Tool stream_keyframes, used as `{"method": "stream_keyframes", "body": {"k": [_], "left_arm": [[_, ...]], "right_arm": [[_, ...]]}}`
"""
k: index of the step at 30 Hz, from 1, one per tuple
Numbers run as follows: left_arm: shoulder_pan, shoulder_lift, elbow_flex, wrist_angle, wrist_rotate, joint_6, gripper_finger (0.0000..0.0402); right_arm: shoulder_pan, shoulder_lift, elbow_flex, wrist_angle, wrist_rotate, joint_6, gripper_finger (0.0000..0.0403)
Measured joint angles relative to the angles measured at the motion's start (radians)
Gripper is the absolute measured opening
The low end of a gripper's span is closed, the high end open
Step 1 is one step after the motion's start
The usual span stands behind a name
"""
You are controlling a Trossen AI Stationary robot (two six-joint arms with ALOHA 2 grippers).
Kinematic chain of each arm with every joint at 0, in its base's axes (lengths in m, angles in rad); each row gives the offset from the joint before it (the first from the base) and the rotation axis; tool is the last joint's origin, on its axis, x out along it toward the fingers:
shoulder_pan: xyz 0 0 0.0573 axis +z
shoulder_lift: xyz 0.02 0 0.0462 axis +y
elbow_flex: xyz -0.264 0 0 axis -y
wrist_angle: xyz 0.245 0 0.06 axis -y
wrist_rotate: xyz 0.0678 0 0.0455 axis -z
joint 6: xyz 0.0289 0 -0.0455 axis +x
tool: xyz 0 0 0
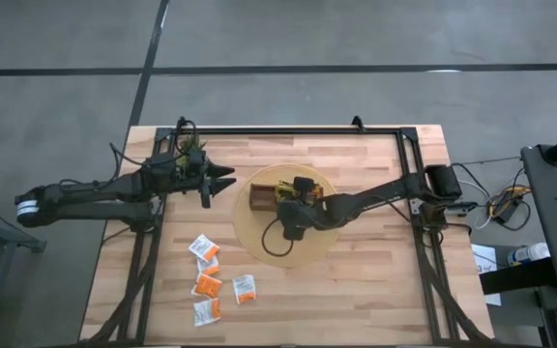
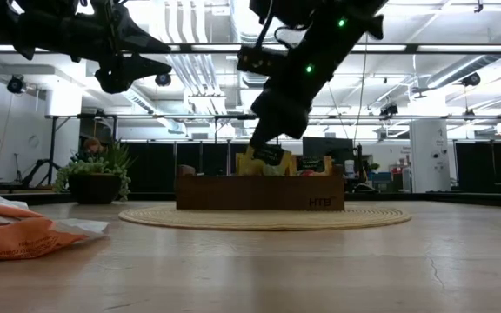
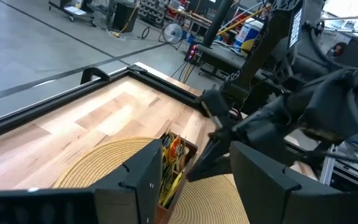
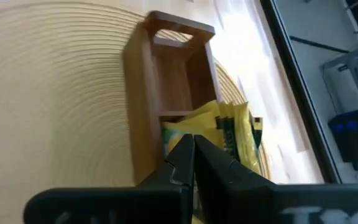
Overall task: Pick & Place Tea
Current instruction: Put the yellow tea bag into the middle section of the wooden organizer, then put the white tea bag into the left section of the wooden organizer
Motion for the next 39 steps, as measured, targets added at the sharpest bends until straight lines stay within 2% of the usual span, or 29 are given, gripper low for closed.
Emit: {"method": "stream_keyframes", "body": {"k": [9,15,29,34,39], "left_arm": [[0.000,0.000,0.000,0.001,0.000,0.000,0.0183],[0.000,-0.001,0.000,0.001,0.000,0.000,0.0183],[-0.001,-0.001,0.000,-0.001,0.000,0.000,0.0183],[-0.001,-0.001,0.000,-0.003,0.000,0.000,0.0183],[-0.002,-0.002,0.000,-0.003,0.000,0.000,0.0183]], "right_arm": [[-0.050,0.111,0.009,0.017,-0.016,-0.009,0.0008],[-0.059,0.121,0.027,0.012,-0.057,-0.028,0.0008],[0.004,-0.043,0.022,-0.082,-0.063,0.004,0.0008],[0.010,-0.105,-0.026,-0.080,-0.066,0.015,0.0008],[0.010,-0.212,-0.141,0.031,-0.168,0.017,0.0008]]}}
